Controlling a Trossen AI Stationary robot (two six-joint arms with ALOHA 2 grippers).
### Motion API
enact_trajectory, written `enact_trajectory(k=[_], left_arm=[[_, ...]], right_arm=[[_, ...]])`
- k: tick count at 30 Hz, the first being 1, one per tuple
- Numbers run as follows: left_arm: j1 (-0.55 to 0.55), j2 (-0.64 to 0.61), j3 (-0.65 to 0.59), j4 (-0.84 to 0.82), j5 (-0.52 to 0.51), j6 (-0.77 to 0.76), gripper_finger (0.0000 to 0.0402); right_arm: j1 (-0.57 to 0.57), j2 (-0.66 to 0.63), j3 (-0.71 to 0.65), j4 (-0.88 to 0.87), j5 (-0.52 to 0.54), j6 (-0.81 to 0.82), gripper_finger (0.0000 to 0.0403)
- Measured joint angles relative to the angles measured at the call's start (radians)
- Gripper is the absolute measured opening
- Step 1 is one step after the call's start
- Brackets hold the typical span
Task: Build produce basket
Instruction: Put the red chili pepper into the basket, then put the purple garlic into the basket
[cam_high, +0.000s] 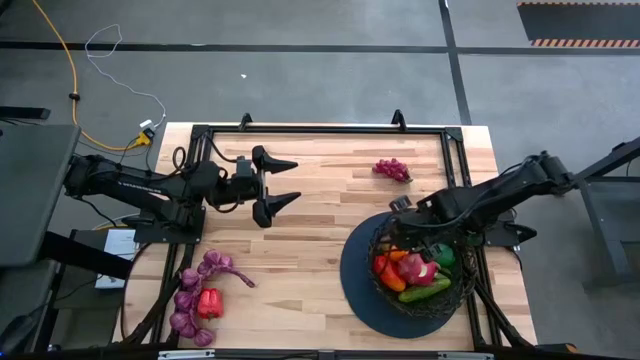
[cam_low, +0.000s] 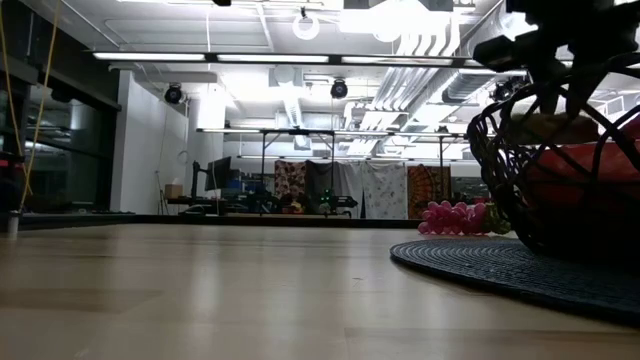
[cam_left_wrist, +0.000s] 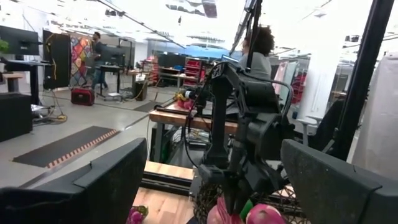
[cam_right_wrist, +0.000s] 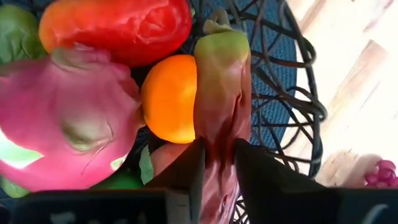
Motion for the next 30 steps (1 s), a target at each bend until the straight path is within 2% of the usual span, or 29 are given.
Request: enact_trajectory(k=[6,11,14,17,19,22,25,28,30], left_arm=[[0.000,0.000,0.000,0.000,-0.025,0.000,0.0360],[0.000,0.000,0.000,0.000,-0.024,0.000,0.0360],[0.000,0.000,0.000,0.000,-0.022,-0.001,0.0360],[0.000,0.000,0.000,-0.001,-0.021,-0.001,0.0360],[0.000,0.000,0.000,-0.006,-0.014,-0.001,0.0360],[0.003,0.000,0.000,-0.024,0.050,-0.032,0.0360],[0.014,0.000,0.000,-0.055,0.130,-0.121,0.0360],[0.037,0.000,0.000,-0.078,0.218,-0.263,0.0360],[0.052,0.000,0.000,-0.094,0.262,-0.342,0.0360]], right_arm=[[0.000,0.035,0.000,-0.001,0.000,-0.009,0.0159],[0.000,0.014,0.000,-0.031,0.015,0.006,0.0229],[0.000,-0.036,0.000,-0.089,0.044,0.132,0.0248],[0.002,-0.118,0.000,-0.108,0.063,0.315,0.0251],[0.020,-0.185,0.000,-0.090,0.113,0.446,0.0251],[0.060,-0.299,-0.043,0.014,0.208,0.612,0.0252],[0.096,-0.409,-0.142,0.172,0.280,0.735,0.0252],[0.106,-0.476,-0.239,0.391,0.352,0.774,0.0252],[0.099,-0.494,-0.294,0.580,0.414,0.744,0.0252]])
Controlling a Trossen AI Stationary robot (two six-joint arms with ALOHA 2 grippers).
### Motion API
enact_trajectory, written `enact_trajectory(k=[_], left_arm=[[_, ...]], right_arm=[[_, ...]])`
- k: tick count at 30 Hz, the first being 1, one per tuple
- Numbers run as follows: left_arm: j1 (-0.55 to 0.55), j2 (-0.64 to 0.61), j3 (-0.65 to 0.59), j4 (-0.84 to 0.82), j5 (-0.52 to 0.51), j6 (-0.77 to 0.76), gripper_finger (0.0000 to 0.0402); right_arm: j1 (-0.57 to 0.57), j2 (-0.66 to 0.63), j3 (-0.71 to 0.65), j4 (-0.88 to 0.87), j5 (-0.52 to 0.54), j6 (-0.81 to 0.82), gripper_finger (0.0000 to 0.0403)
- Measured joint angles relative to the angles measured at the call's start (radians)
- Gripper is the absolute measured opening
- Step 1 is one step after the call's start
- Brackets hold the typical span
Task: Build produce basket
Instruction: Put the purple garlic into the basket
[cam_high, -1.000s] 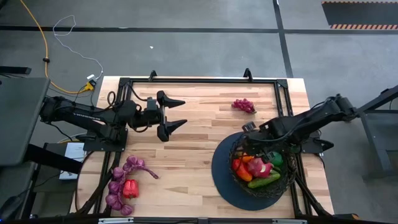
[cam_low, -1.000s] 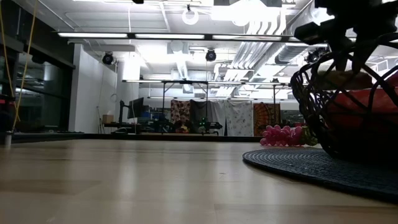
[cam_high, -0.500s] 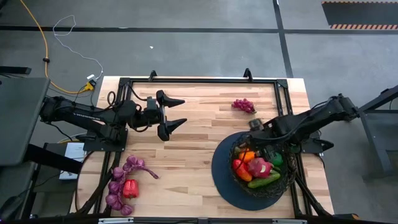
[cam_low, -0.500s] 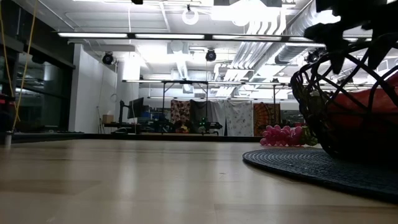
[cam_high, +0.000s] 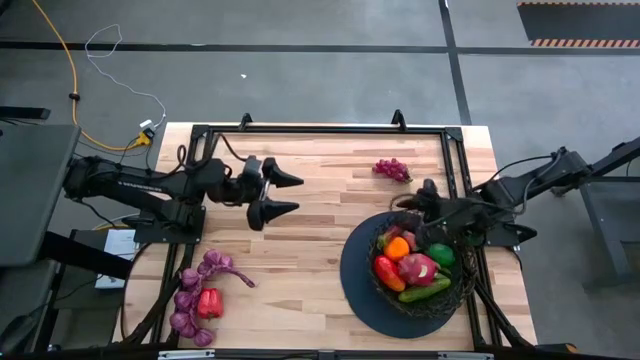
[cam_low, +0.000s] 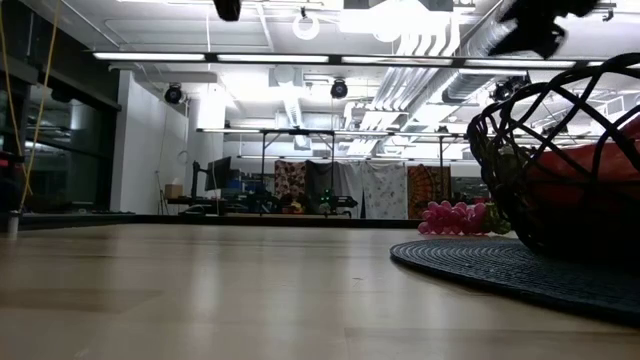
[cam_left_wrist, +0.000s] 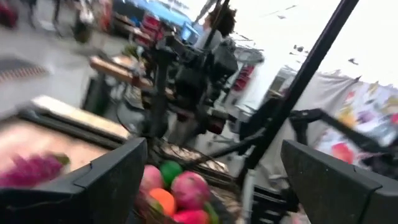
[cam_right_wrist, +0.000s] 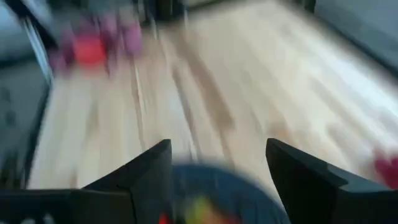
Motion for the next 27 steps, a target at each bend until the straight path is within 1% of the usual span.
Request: enact_trajectory(k=[2,6,8,11,14,18,23,27], left_arm=[[0.012,0.000,0.000,-0.013,0.012,-0.051,0.0360],[0.023,0.000,0.000,-0.025,0.001,-0.084,0.0360],[0.027,0.000,0.000,-0.030,-0.005,-0.086,0.0360],[0.027,0.000,0.000,-0.054,-0.026,-0.059,0.0360],[0.027,-0.006,0.000,-0.085,-0.062,0.006,0.0360],[0.026,-0.037,0.000,-0.153,-0.128,0.123,0.0360],[0.026,-0.125,0.000,-0.253,-0.149,0.221,0.0360],[0.025,-0.225,0.000,-0.375,-0.149,0.252,0.0360]], right_arm=[[-0.013,0.002,-0.044,0.193,0.024,-0.082,0.0252],[-0.048,0.040,-0.089,0.526,0.022,-0.254,0.0252],[-0.066,0.067,-0.092,0.639,0.022,-0.329,0.0252],[-0.093,0.102,-0.092,0.759,0.022,-0.407,0.0252],[-0.114,0.128,-0.092,0.818,0.013,-0.407,0.0252],[-0.127,0.149,-0.092,0.832,-0.016,-0.320,0.0252],[-0.127,0.155,-0.092,0.855,-0.023,-0.285,0.0252],[-0.131,0.155,-0.092,0.883,-0.022,-0.286,0.0252]])
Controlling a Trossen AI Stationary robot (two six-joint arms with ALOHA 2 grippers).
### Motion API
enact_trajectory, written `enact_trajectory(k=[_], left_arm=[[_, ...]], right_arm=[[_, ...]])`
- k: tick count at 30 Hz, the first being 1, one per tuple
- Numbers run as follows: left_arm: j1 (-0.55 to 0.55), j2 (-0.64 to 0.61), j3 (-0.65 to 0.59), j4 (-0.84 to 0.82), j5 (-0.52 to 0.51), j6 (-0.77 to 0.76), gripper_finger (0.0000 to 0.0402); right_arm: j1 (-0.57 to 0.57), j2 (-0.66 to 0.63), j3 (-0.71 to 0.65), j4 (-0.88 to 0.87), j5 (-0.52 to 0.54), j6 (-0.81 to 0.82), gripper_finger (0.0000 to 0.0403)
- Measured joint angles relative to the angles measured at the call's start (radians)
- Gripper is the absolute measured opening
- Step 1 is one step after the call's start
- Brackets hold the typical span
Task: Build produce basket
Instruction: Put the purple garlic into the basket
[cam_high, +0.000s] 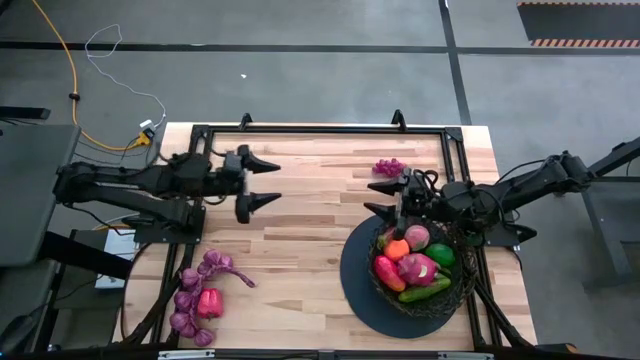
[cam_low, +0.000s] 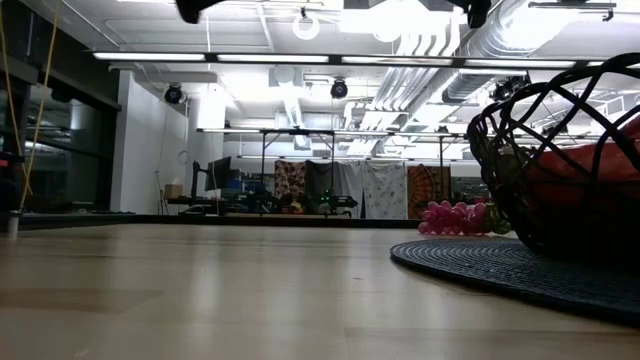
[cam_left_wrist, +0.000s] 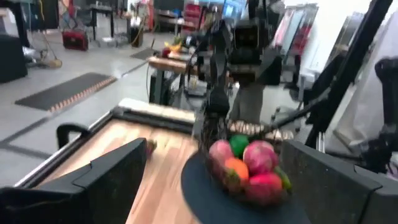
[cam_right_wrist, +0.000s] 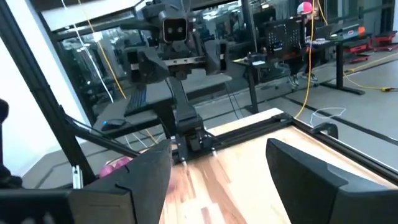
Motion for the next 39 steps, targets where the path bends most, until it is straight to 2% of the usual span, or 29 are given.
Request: enact_trajectory(k=[4,7,12,18,26,31,39], left_arm=[[-0.023,-0.102,0.000,-0.201,0.003,-0.039,0.0360],[-0.059,-0.159,0.000,-0.382,0.007,-0.128,0.0360],[-0.145,-0.192,0.000,-0.734,0.014,-0.438,0.0360],[-0.272,-0.119,0.000,-1.082,0.135,-0.770,0.0360],[-0.464,0.061,0.000,-1.209,0.297,-1.039,0.0360],[-0.546,0.162,0.000,-1.216,0.295,-1.149,0.0360],[-0.555,0.265,0.000,-1.206,0.292,-1.226,0.0360]], right_arm=[[-0.011,0.000,0.000,-0.003,0.047,0.010,0.0252],[-0.023,0.000,0.000,-0.003,0.072,0.012,0.0252],[-0.042,0.000,0.000,-0.004,0.078,0.047,0.0252],[-0.058,0.000,0.000,-0.011,0.079,0.037,0.0252],[-0.069,0.000,0.000,-0.063,0.077,0.036,0.0252],[-0.068,0.000,0.000,-0.076,0.076,0.036,0.0252],[-0.068,0.000,0.000,-0.121,0.048,0.036,0.0252]])
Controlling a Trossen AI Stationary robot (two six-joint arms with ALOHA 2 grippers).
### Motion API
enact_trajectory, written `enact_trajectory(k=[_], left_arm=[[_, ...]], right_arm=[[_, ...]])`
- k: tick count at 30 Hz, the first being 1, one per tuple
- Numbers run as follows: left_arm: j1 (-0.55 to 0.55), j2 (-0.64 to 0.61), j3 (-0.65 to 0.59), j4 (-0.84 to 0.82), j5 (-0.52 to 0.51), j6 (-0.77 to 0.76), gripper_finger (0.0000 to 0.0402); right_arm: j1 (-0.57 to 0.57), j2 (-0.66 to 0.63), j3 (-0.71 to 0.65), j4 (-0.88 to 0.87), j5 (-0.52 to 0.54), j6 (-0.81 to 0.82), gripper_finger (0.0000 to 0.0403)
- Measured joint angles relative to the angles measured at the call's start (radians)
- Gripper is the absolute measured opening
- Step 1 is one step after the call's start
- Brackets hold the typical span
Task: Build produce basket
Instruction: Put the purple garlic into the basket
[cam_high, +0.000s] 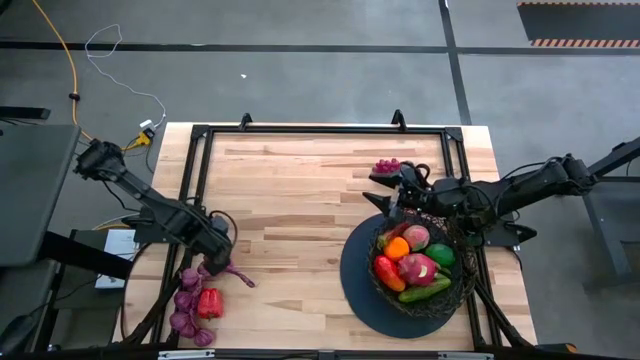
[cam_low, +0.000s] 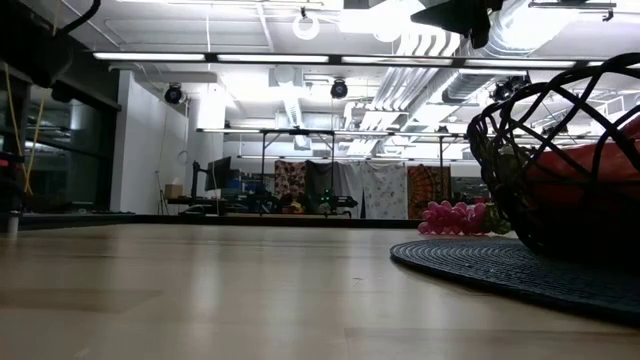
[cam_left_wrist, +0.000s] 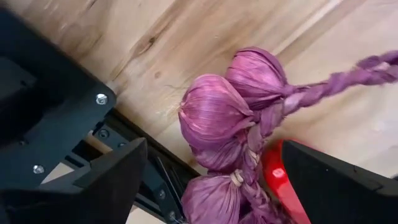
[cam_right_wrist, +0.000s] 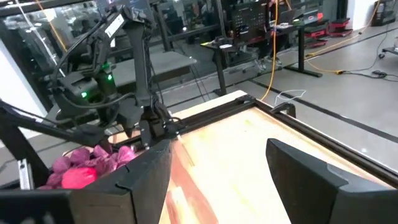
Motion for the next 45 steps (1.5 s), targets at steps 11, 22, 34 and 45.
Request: enact_trajectory(k=[11,22,34,45], left_arm=[[0.026,0.091,0.000,0.011,0.016,-0.064,0.0360],[0.087,0.150,0.000,0.054,0.049,-0.112,0.0360],[0.098,0.172,-0.046,0.060,0.086,-0.277,0.0360],[0.099,0.171,-0.076,0.140,0.040,-0.398,0.0360]], right_arm=[[0.000,0.000,0.000,-0.010,-0.021,0.000,0.0252],[0.000,0.000,0.000,-0.024,-0.021,0.000,0.0252],[0.000,0.000,0.000,-0.050,-0.021,0.000,0.0252],[0.000,0.000,0.000,-0.053,-0.020,-0.001,0.0252]])
